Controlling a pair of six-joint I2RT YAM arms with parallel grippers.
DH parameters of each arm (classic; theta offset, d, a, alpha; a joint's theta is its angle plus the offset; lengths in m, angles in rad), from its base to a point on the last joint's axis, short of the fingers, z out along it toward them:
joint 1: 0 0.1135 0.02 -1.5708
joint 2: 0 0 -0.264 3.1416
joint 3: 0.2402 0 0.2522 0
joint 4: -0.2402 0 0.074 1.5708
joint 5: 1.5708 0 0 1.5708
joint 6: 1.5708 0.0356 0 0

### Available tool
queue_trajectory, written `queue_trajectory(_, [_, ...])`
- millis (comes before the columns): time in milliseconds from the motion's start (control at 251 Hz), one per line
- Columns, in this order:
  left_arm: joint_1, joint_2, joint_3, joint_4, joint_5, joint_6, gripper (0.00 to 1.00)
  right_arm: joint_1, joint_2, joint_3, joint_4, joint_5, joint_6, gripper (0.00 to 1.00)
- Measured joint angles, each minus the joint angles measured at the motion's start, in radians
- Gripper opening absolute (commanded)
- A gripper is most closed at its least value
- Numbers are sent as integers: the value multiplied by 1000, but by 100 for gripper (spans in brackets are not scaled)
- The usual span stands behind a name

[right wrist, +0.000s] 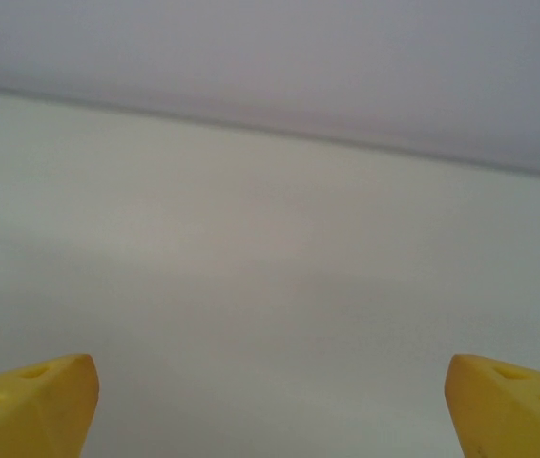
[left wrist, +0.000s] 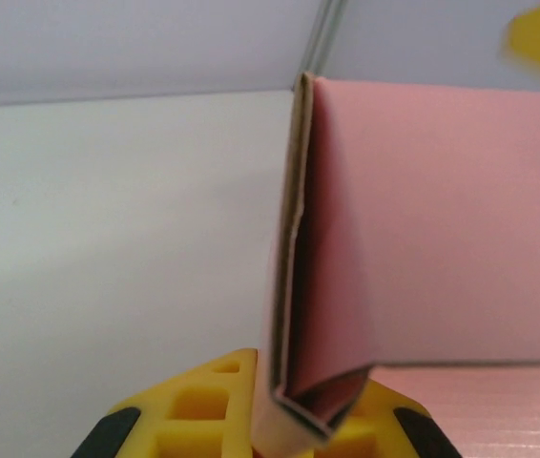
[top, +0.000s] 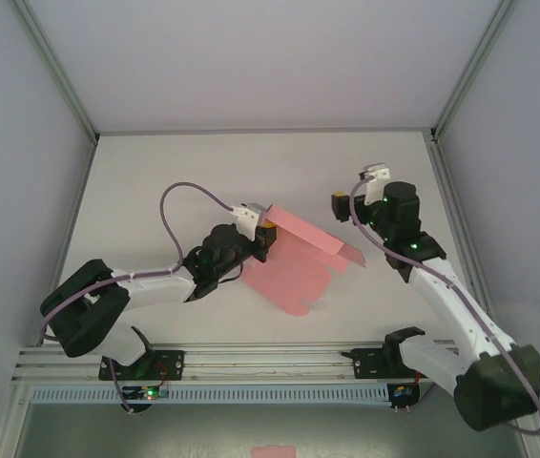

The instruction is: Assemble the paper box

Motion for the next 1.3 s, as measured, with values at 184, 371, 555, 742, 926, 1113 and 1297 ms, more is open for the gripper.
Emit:
queue_trajectory(184, [0,7,44,-23,41,-1,0,100,147,26,-40,-212,-8,90])
queue_trajectory(371, [4,56,109,-115,-4,-57,0,148,212,65,-33,-177,-64,90])
queue_trajectory(555, [-5,117,208,-251,-115,-180,0,169,266,65,31,-107,-76,89])
queue_trajectory(742, [-9,158,298,-390,-212,-254,0,178,342,65,125,-71,-28,88])
queue_trajectory(926, [15,169,276,-352,-140,-235,0,180,360,65,124,-64,-7,87])
queue_trajectory(1113, [50,169,251,-307,-10,-218,0,157,357,59,110,-120,21,84])
queue_trajectory(1297, [56,141,220,-298,89,-209,0,116,299,33,54,-169,45,85])
